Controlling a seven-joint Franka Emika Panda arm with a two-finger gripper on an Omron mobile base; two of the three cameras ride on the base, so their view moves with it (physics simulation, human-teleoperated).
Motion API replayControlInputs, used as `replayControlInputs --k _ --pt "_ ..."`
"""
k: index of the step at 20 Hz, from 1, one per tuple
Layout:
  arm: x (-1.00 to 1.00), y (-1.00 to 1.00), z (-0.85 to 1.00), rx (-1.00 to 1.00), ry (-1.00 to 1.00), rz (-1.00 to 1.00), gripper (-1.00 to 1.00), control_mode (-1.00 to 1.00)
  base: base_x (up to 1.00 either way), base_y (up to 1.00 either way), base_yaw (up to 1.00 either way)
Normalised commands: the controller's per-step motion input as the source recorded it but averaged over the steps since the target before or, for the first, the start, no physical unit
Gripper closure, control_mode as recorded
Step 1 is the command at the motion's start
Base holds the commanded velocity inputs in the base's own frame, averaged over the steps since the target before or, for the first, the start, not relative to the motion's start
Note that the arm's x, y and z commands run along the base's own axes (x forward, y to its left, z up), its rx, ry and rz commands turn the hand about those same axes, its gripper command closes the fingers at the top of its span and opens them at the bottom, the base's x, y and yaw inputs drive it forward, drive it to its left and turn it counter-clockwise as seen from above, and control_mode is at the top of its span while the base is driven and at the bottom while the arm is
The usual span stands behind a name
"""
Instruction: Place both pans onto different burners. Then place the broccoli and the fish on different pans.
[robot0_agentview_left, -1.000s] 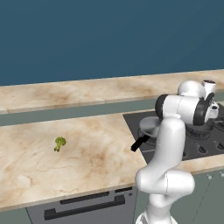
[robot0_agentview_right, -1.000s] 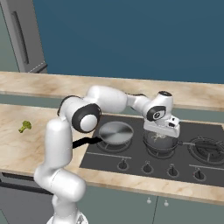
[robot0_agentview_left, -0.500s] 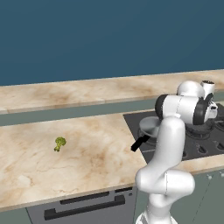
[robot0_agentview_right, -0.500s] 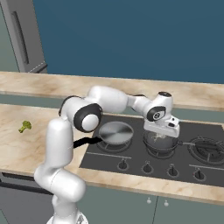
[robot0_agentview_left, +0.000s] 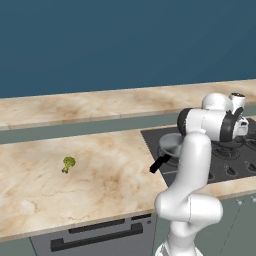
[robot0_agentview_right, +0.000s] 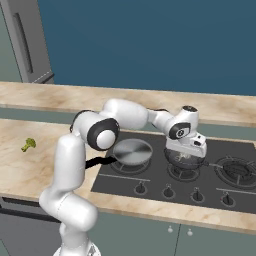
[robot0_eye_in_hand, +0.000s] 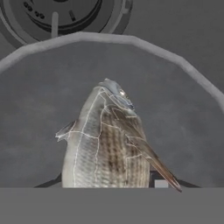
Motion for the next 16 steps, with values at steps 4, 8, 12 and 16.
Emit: replayControlInputs --k 4,8,12,16 --pt "0.0 -0.06 -0.01 0.0 0.0 0.0 1.0 -1.0 0.0 0.0 0.0" --pt "0.0 0.0 0.0 0.0 0.0 0.0 1.0 -1.0 0.0 0.0 0.0" --pt "0.0 0.0 0.0 0.0 0.0 0.0 -1.0 -1.0 0.0 0.0 0.0" --pt "0.0 0.0 0.0 0.0 0.0 0.0 -1.0 -1.0 0.0 0.0 0.0"
